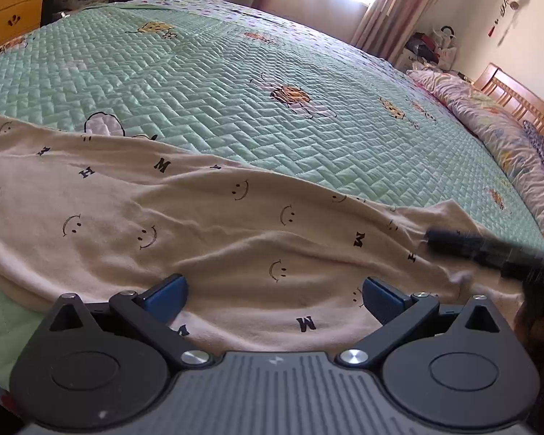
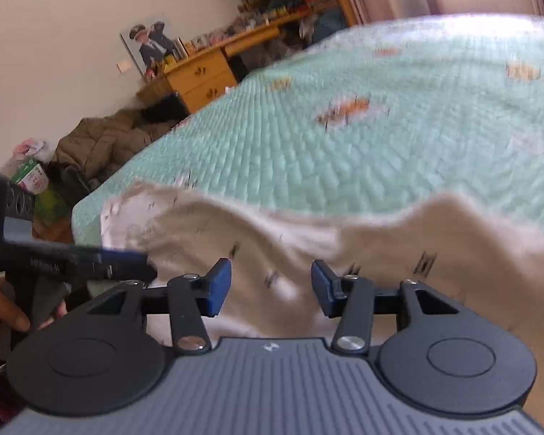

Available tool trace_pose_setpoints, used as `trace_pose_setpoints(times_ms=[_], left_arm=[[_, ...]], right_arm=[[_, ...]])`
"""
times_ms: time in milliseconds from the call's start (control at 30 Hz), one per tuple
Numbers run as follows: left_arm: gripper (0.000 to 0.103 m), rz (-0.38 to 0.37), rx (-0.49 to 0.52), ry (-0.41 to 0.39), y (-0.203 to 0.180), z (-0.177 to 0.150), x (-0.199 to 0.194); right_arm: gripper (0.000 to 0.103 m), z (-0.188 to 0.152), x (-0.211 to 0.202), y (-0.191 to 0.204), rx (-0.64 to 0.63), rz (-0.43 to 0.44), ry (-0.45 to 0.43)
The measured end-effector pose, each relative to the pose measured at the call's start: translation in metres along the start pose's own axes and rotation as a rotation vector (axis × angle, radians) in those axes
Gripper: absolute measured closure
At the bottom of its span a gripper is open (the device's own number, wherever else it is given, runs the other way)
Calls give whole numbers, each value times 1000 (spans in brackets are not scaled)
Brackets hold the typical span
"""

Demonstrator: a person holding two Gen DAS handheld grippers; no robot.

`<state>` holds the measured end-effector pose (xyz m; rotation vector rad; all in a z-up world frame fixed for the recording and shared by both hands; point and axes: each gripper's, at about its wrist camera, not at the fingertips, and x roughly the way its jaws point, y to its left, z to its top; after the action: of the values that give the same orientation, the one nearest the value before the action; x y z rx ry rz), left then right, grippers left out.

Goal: Fold clothes

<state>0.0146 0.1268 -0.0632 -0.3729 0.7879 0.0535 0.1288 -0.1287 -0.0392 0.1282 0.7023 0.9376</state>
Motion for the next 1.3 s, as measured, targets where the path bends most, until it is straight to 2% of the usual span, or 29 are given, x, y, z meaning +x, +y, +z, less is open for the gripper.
trace_pose_setpoints(times_ms=[100,200,333,433,533,567,600,667,700,833,1000,1100,1167,1233,1300], left_arm=[[1,7,14,-1,-2,-1,1],[1,1,18,4,0,0,1],[1,-33,-16,4,7,1,-1],[1,-46,-34,2,10,2,-1],[1,-38,-20,3,8,1,0],[1,-35,-12,4,6,1,0],[1,-32,-5,4,5,1,0],[1,-30,5,1,5,0,0],[1,-29,7,0,5,-1,0],[1,-23,17,-3,3,-2,0],[1,-24,33,-9,4,-4,0],[1,-27,26,-7,5,-3,-1],[1,-31,19,-8,6,-3,-1],[1,-31,20,-12,6,-4,-2],[1,-23,30,-13,4,-5,-1]], right_arm=[[52,15,3,5,-79,-64,-31],[52,23,23,8,-214,-148,16],[52,19,47,10,-382,-162,119],[52,12,51,12,-443,-164,136],[54,11,51,15,-458,-165,145],[63,11,52,16,-458,-160,150],[79,11,53,17,-462,-157,153],[92,9,57,21,-476,-159,157],[94,9,59,24,-489,-164,161],[100,11,62,29,-529,-210,158],[101,17,71,23,-530,-309,120],[101,16,74,18,-510,-346,104],[100,18,66,15,-449,-372,71],[98,25,53,16,-351,-300,19],[96,30,46,27,-322,-189,0]])
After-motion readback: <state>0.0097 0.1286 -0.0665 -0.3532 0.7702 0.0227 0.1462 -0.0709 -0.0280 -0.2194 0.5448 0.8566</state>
